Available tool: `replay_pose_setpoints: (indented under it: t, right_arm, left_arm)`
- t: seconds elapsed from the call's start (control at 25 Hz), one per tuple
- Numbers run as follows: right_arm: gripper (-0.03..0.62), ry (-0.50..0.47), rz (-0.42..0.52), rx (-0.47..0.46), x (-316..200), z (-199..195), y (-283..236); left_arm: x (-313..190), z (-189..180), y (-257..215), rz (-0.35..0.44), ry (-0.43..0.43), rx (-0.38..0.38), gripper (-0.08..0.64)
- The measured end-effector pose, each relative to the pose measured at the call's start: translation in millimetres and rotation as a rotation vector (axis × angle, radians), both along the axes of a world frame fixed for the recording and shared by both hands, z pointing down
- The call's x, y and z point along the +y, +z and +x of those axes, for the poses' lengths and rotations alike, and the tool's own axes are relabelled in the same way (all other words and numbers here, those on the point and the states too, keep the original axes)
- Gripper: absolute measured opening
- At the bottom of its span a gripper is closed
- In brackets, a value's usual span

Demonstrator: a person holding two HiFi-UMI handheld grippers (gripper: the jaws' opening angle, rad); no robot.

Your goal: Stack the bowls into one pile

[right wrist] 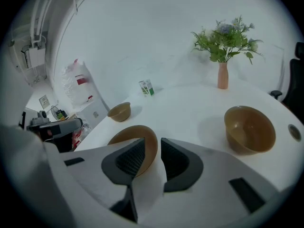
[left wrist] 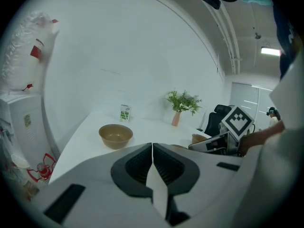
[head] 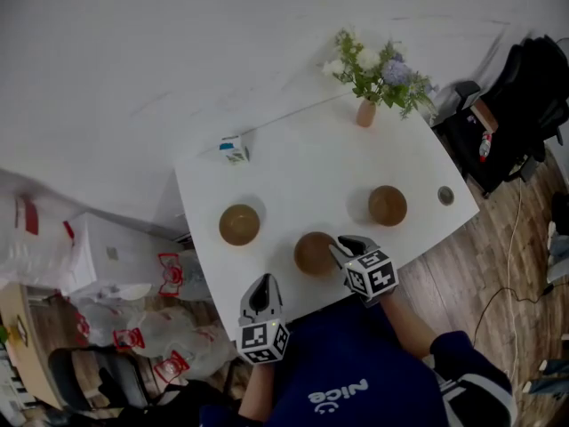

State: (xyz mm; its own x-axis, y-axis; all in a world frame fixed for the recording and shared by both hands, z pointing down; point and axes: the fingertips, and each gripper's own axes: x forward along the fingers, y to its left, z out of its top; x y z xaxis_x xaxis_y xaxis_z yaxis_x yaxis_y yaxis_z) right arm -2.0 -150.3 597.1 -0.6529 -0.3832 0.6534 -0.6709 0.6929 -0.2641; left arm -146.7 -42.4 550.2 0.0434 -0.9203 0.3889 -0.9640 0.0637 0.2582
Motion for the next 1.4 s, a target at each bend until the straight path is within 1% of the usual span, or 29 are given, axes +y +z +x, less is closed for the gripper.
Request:
replay_pose_setpoints:
  t: [0.2, 0.4, 0.52, 0.56, 0.64, 0.92, 1.04, 1.16, 1.4]
  right_arm:
    - [0.118, -0.025, -0.05, 0.006, -4.0, -6.6, 14.6]
    - [0.107, -0.032, -0.092, 0.011, -6.2, -7.4, 24.4]
    - [0.082, -0.026, -0.102, 0.021, -6.5, -6.3, 28.1]
    - [0.059, -0.019, -0.101, 0.021, -6.9, -5.8, 27.9]
    - [0.043, -0.009, -0.095, 0.018, -7.5, -6.0, 26.8]
    - [0.037, -0.03, -0.082, -0.016, -4.7, -10.3, 17.9]
    - [0.035, -0.038, -0.071, -0.054, -4.2, -11.4, 4.6]
    - [0.035, -0.013, -0.046, -0.095, -10.7, -6.1, -11.7]
    - [0.035, 0.046, 0.022, -0.114, -31.3, 17.8, -39.0]
  left_arm:
    - [1.5, -5.1, 4.0, -0.016, -0.032, 0.003, 0.023]
    - [1.7, -5.4, 7.3, -0.031, -0.033, 0.008, 0.023]
    - [2.4, -6.3, 7.3, -0.034, -0.04, 0.005, 0.023]
    - [2.8, -6.6, 7.2, -0.034, -0.042, 0.004, 0.023]
    - [3.4, -7.0, 7.6, -0.036, -0.047, 0.007, 0.023]
    - [3.0, -3.4, 9.8, -0.036, -0.046, 0.016, 0.023]
    - [1.8, -2.1, 9.8, -0.034, -0.043, 0.017, 0.023]
    - [0.2, 0.0, 9.8, -0.031, -0.039, 0.021, 0.023]
    - [-5.9, 5.0, 10.4, -0.024, -0.022, 0.029, 0.023]
